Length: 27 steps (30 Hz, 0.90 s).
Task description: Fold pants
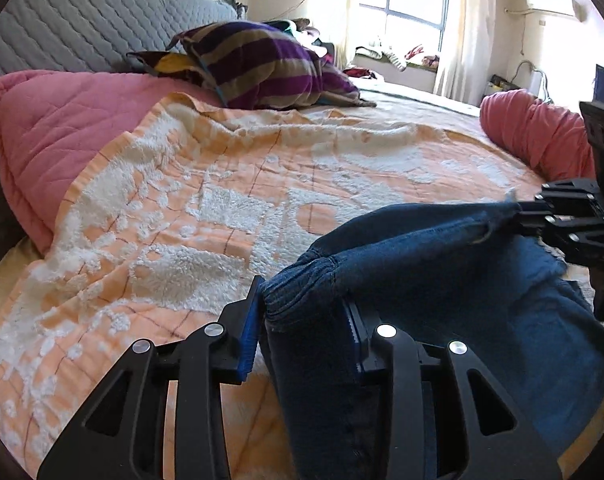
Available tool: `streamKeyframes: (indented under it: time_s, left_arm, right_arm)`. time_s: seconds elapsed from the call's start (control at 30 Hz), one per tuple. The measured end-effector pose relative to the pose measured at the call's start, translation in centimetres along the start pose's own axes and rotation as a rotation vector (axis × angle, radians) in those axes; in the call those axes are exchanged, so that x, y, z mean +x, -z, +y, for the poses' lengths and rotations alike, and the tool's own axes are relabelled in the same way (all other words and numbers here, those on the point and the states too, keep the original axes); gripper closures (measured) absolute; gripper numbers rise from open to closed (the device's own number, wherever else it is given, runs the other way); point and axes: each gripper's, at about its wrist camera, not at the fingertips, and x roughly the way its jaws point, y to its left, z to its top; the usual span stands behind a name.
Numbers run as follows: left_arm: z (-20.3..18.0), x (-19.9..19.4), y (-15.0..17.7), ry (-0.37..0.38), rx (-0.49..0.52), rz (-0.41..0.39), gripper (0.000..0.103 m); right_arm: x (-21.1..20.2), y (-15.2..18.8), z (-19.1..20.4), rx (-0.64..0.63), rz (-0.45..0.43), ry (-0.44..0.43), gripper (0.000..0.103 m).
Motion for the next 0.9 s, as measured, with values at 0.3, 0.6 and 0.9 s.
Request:
streamKeyframes:
  time_s: [0.3, 0.6, 0.9]
  left_arm:
    - [-0.2, -3.8, 2.4, 0.064, 0.007, 0.037, 0.069]
    - [-0.3, -5.8, 5.6, 0.089, 0.033, 0.11, 0.069]
    - [-0.1, -5.5, 7.8, 0.092, 0.026, 0.212, 0.067]
  right_arm:
    - [-5.2, 3.5, 6.0, -0.014, -0.022, -0.089, 0.097]
    - [-5.9, 7.4, 10.9, -0.045, 0.05, -0.152, 0.097]
    - [-5.8, 10.1, 13.6, -0.084, 0.107, -0.169, 0.097]
